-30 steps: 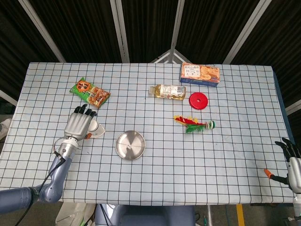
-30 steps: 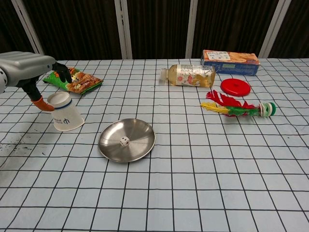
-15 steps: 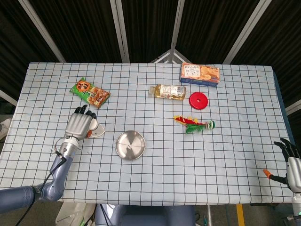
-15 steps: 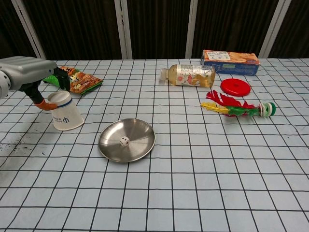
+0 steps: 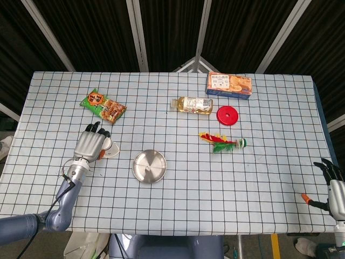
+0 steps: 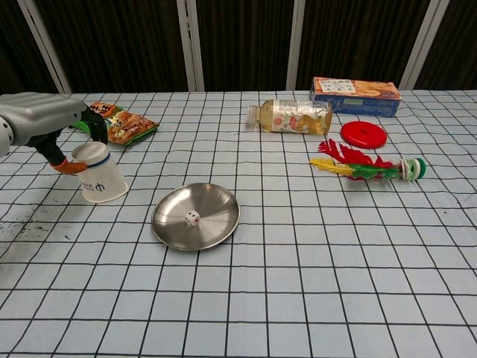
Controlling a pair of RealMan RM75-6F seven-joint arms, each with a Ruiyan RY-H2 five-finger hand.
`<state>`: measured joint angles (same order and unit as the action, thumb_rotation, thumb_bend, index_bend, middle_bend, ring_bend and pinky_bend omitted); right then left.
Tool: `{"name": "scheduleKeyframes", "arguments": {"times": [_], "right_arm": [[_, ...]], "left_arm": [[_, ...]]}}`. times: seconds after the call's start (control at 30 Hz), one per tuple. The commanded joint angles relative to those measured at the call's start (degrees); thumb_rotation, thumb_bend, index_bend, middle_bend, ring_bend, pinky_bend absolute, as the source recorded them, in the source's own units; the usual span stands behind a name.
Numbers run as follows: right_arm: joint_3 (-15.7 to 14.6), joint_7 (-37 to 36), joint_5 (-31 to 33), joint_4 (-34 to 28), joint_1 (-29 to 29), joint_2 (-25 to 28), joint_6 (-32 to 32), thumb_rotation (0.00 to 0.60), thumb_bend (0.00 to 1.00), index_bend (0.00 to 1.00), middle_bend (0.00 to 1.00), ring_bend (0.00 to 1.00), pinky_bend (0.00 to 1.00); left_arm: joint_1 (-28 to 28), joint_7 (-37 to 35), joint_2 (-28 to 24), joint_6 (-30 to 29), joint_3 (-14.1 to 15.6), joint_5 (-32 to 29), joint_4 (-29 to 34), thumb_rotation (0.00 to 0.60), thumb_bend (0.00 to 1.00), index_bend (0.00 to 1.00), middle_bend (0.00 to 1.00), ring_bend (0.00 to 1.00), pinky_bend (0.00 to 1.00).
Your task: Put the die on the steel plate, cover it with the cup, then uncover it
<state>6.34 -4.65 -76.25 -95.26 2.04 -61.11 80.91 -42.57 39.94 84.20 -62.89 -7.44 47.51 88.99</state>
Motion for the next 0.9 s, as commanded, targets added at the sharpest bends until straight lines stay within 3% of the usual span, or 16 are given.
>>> {"name": "scheduleKeyframes", "arguments": {"times": [0.03,0.53,0.9], "right_arm": [[-0.1,-0.1,-0.1,0.1,0.0,-0.1,0.0,0.6,0.1,0.21,0.13,0.14,0.04],[0.1,-0.2,0.2,-0.3,-0.1,0.3,0.0,0.6,0.1,0.21,0.13,0.14,0.03],[0.0,-0.2,0.4,-0.5,0.0,0.5,-0.3,0.6,0.1,0.21,0.13,0.14,0.03]], "left_arm": [[0.1,-0.4,0.2,0.1,0.2,0.4,-0.1,0.6,0.49,0.32,0.21,0.07,0.13],[0.2,2.0,0.0,-0.4,1.3,0.1,1.1,0.6,0.5,0.32,0.28,0.07,0.13],[0.4,3.1,-0.1,-1.0,1.8,-0.4,1.7,0.6,0.56,0.35,0.39,0.08,0.13]]}}
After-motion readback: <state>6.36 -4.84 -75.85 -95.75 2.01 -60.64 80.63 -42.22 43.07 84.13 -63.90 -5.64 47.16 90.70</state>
